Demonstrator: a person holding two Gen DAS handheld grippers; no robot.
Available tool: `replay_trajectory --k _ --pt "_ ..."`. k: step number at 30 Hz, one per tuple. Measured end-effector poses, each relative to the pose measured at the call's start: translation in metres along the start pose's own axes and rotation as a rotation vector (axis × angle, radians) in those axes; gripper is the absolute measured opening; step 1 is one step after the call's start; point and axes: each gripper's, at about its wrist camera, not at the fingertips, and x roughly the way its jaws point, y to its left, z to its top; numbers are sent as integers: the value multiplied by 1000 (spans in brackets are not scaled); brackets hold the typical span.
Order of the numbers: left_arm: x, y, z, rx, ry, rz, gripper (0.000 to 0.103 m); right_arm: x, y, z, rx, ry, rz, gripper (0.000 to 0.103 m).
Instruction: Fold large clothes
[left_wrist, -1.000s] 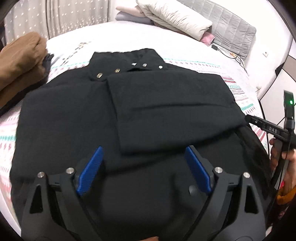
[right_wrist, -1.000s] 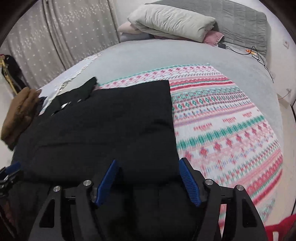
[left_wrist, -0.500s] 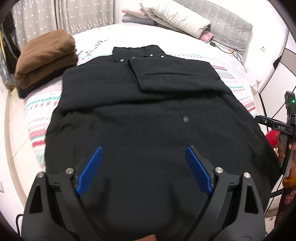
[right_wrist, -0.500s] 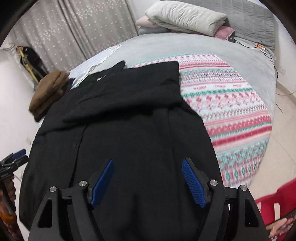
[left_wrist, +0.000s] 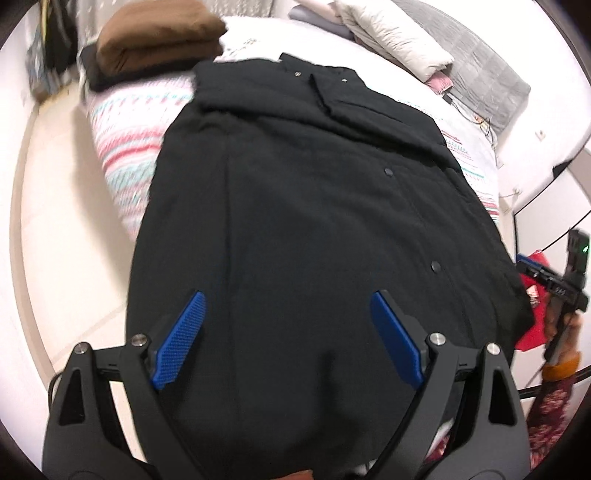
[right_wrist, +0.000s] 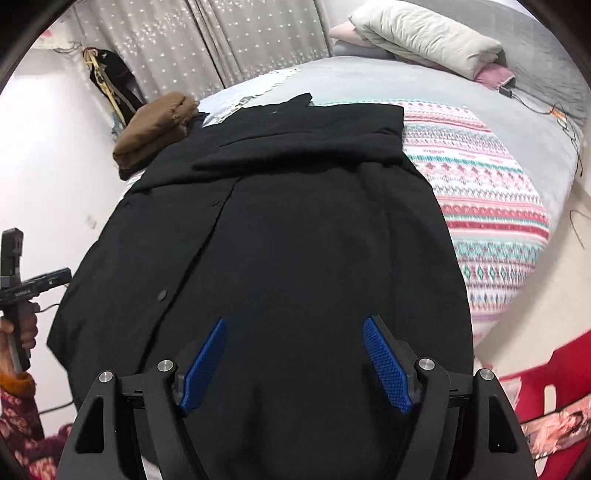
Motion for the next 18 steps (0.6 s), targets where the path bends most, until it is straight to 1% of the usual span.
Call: replay_trajectory --k 4,7,10,11,13,15,18 --pt "-16 18 -24 -60 -35 -29 91 -11 -12 -26 75 -7 32 77" --pt "-19 29 -37 -73 -25 -34 91 -25 -24 -43 126 -32 19 77" --pt "-17 33 -46 -22 -1 -1 91 -35 -37 -54 163 -27 -17 77" --pt "-17 34 -48 10 -6 26 91 -37 -41 -57 167 -24 -27 77" --pt "-17 41 -48 36 -15 44 91 -40 -50 -62 179 -24 -32 77" --pt "-10 53 -47 20 18 27 91 -39 -63 -66 205 -16 -27 77" --pt "1 68 -47 -25 76 -44 91 -35 -80 -70 233 17 -43 77"
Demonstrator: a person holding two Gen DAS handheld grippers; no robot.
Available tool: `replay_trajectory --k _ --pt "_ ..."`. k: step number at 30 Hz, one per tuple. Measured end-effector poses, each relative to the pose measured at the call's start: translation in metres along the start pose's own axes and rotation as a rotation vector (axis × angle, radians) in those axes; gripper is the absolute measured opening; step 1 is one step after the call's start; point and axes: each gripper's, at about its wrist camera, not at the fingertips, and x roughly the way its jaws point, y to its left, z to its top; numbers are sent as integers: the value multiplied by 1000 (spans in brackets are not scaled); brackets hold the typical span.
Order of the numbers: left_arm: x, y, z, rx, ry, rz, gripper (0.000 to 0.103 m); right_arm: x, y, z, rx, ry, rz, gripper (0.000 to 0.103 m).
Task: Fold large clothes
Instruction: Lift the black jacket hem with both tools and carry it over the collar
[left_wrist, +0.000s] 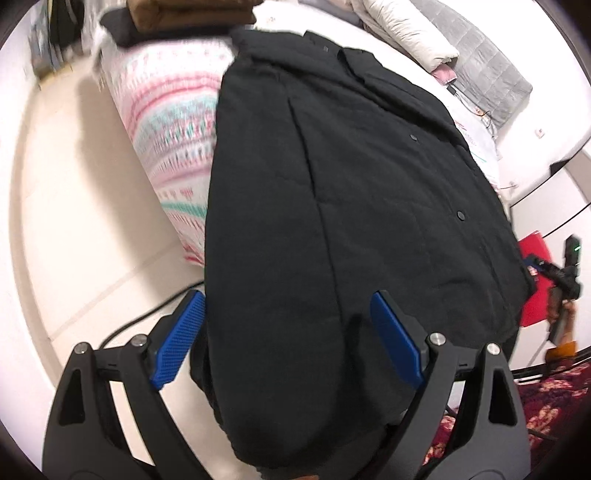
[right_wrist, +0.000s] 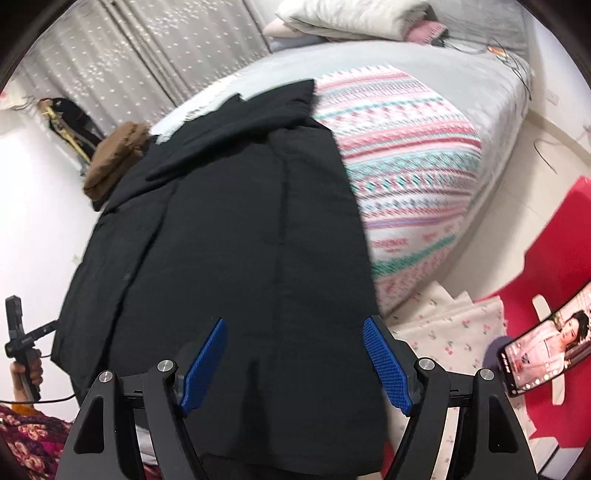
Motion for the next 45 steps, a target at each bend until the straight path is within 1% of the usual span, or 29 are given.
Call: replay_trajectory --k 2,4,5,8,10,11,12,13,14,15,16,17,19,21,25,27,31,34,36,40,43,45 --pt "4 6 -4 -31 15 -65 90 5 -10 1 19 20 17 77" --pt "4 7 -6 -54 2 -121 88 10 -20 1 55 39 48 77" --pt "4 7 -7 -66 -6 -152 86 14 -23 0 77 50 76 77" --pt "0 5 -10 -90 -40 -213 83 21 -29 -5 139 72 179 77" --pt "-1 4 -10 -114 -51 -242 75 21 -27 -7 157 60 216 77" --pt "-1 6 -9 -136 -52 -257 72 21 -26 -8 167 51 233 76" --pt "1 9 -8 -163 -49 -266 66 21 -24 -9 181 45 242 72" --pt "2 11 -8 -188 -35 -280 58 21 -24 -10 208 37 257 69" --pt "3 13 -8 -222 -36 -276 53 23 -25 -11 235 34 279 63" --pt "4 14 -8 -251 -37 -274 40 26 -24 -11 261 40 295 50" --pt "5 15 -9 -273 -41 -274 29 30 -23 -10 279 52 295 42" --pt "5 15 -9 -293 -50 -281 24 32 -20 -9 283 56 286 27" --pt "1 14 -7 -319 -75 -300 16 31 -11 -6 277 46 300 22" --pt "-6 9 -2 -313 -110 -314 13 26 -1 -1 259 21 327 17" --pt "-24 -5 24 -273 -192 -353 11 12 20 22 212 -51 370 15" --pt "-30 -10 36 -258 -224 -368 11 4 29 36 207 -110 405 14" --pt "-41 -16 71 -227 -316 -413 10 1 40 64 203 -198 456 14" --pt "-45 -13 104 -238 -370 -444 10 7 46 93 218 -245 486 14" --pt "-44 -13 129 -233 -386 -427 10 12 48 116 223 -278 499 13" --pt "-41 -7 172 -230 -395 -392 10 21 47 155 224 -323 497 13" --pt "-33 1 206 -234 -419 -364 10 34 43 185 232 -346 479 13" --pt "-23 8 221 -243 -415 -349 10 46 39 204 235 -353 459 13"
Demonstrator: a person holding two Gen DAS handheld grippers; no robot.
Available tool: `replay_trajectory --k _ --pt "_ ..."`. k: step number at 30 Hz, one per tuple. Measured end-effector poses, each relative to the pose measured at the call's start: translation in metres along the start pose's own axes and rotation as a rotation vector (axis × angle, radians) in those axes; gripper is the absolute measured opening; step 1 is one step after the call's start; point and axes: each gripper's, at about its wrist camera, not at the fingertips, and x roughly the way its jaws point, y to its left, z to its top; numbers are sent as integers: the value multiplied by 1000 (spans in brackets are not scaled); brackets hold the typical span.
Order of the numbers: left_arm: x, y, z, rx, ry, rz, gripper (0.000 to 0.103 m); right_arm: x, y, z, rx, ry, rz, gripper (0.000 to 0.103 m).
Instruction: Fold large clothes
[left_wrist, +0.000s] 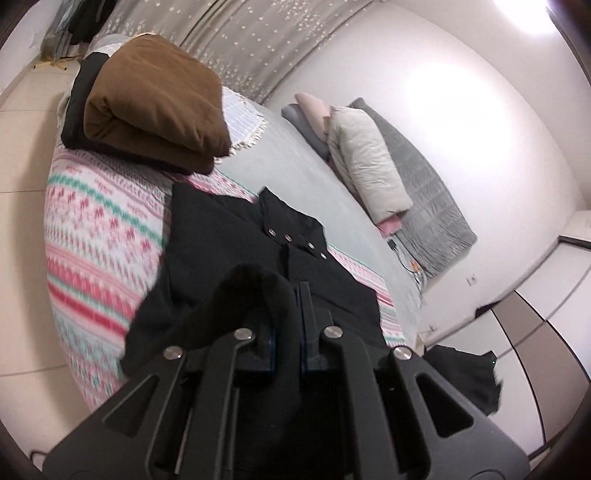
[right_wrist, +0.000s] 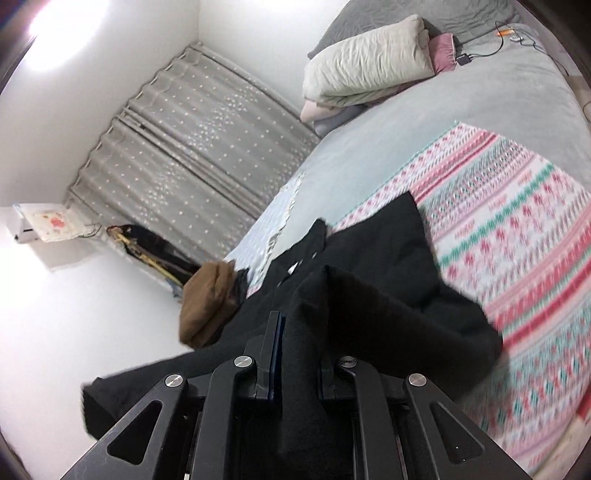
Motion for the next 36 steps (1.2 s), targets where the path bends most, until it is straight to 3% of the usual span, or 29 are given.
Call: replay_trajectory --k 7,16,20,24,29,30,32,33,34,36 --pt "76 41 41 -7 38 125 10 66 -33 47 16 12 -70 13" --pt "164 81 81 -42 69 169 10 168 -65 92 12 92 -172 13" --pt "192 81 88 12 62 230 11 200 -82 103 10 102 -206 13" --pt "211 87 90 20 84 278 13 225 -89 101 -61 139 -295 13" --pt "216 94 97 -32 120 236 15 232 -97 110 -16 165 -272 16" --pt "212 93 99 -45 126 221 21 229 -100 113 5 173 -249 18" --pt "201 89 102 -64 122 180 42 219 -99 116 10 173 -220 23" --pt "192 86 104 -66 110 164 63 209 -99 119 3 160 -215 31" --pt "182 81 107 -58 85 168 77 201 -97 121 0 141 -214 36" --pt "161 73 110 -14 31 167 79 180 -98 127 16 88 -195 54"
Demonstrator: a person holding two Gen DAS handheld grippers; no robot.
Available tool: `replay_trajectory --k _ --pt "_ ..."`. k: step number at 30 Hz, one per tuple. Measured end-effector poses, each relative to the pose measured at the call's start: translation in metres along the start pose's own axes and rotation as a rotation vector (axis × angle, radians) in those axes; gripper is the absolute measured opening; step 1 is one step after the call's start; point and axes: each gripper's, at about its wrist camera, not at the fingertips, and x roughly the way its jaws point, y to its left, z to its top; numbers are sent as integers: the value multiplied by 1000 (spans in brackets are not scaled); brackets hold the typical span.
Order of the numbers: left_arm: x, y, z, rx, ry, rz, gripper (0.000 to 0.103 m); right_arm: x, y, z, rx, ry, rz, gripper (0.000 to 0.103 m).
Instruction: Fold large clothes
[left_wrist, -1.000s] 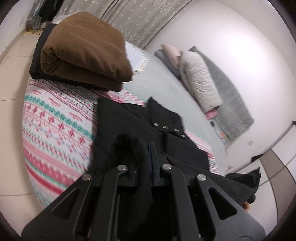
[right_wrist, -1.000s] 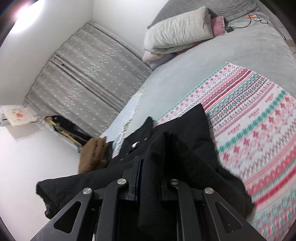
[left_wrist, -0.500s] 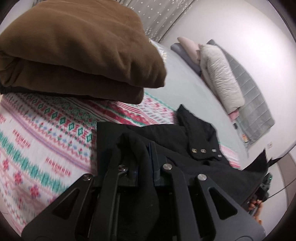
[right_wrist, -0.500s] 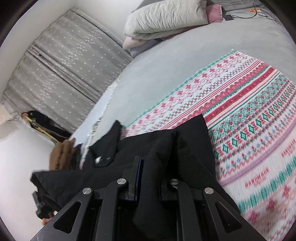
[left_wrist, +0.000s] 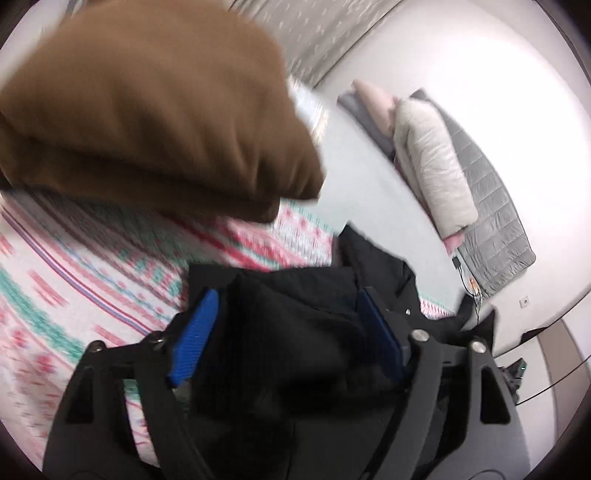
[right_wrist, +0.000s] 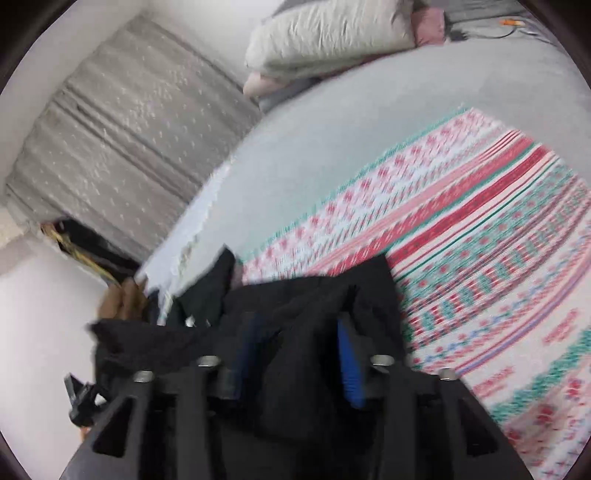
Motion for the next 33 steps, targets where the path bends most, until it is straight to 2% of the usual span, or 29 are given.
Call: replay_trajectory --k 3,6,9,10,12,14,16,17,19,20,22,23,24,26,29,33 --pt "-20 1 -5 59 11 21 83 -30 -13 0 27 -27 27 63" --pt "-20 12 -28 99 142 86 83 -40 -25 -16 19 36 15 67" --pt "-11 24 -62 127 290 114 83 -38 -37 -42 3 123 -33 68" --pt "-10 28 -74 131 320 104 83 -38 -43 -53 2 158 -48 68" --pt "-12 33 -87 115 329 47 83 -38 -55 -74 13 220 -53 69" --pt "-13 36 -94 94 330 -27 83 -39 -63 -87 51 224 -17 71" --pt "-8 36 -99 68 367 -101 83 -41 -68 -92 93 218 35 73" --pt "-4 32 -102 79 369 -117 83 -40 -69 -94 107 216 52 74" --pt "1 24 -106 105 361 -100 83 -31 -66 -95 120 228 71 76" --pt "3 19 -108 109 352 -84 81 -25 -62 -95 128 235 86 74" --pt "0 13 -107 78 337 -71 47 -13 -53 -96 151 279 133 46" --pt "-5 9 -105 60 320 -70 44 -12 -46 -97 146 284 136 35" --pt "-12 3 -104 63 298 -66 38 -17 -37 -97 119 266 106 29" --pt "-33 -15 -98 70 254 -85 34 -34 -23 -95 92 223 96 24" --pt "-73 -36 -91 96 211 -142 32 -72 -3 -85 71 146 154 21" --pt "-133 -53 -101 152 216 -192 32 -130 19 -91 9 119 162 21"
